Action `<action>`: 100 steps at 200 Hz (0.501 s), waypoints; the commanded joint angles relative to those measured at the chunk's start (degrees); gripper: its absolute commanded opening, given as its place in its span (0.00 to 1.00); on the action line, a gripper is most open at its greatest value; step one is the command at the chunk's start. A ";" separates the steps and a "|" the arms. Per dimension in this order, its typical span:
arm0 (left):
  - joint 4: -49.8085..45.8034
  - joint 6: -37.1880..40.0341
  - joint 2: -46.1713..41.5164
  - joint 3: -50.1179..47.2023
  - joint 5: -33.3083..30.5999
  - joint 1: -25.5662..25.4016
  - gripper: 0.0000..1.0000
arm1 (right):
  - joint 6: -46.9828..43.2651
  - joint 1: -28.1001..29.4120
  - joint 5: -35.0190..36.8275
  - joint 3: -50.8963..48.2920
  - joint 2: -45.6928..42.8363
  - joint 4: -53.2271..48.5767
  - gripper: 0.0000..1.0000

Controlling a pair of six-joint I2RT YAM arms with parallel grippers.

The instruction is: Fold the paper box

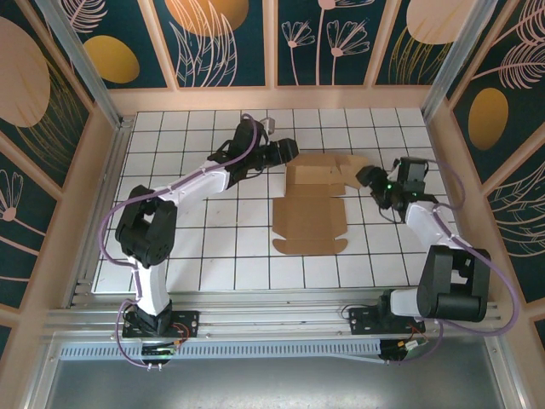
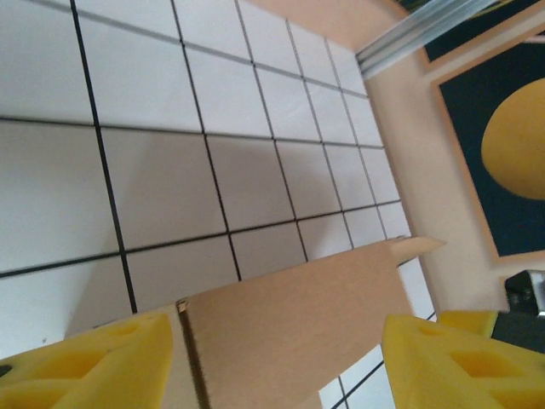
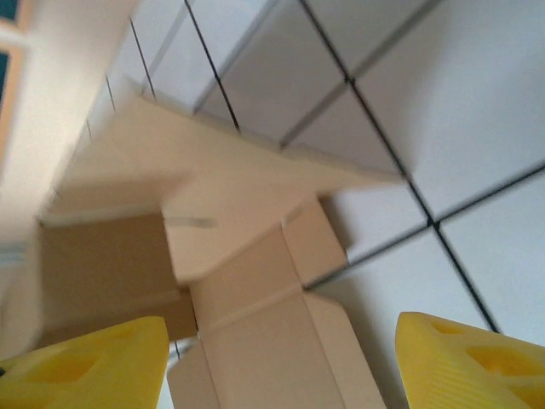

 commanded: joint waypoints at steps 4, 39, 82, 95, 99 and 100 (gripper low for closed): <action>-1.69 -1.40 2.05 1.98 4.46 -0.03 0.65 | 0.84 0.59 -6.56 -2.32 0.97 8.66 0.71; -3.35 -0.33 2.65 2.50 4.17 -0.03 0.63 | 3.09 2.22 -7.73 -4.62 7.33 17.12 0.68; -3.46 -0.16 4.14 1.86 5.83 0.01 0.58 | -1.25 5.57 -1.21 -2.35 14.93 22.77 0.60; -3.82 -0.13 4.74 1.88 6.07 -0.03 0.56 | -2.16 6.17 1.10 -2.07 16.62 24.04 0.59; -3.90 -0.12 4.81 1.88 6.09 -0.03 0.55 | -2.20 6.35 1.63 -2.14 17.12 24.57 0.59; -3.91 -0.12 4.83 1.88 6.08 0.01 0.55 | -2.21 6.41 1.81 -2.15 17.24 24.68 0.59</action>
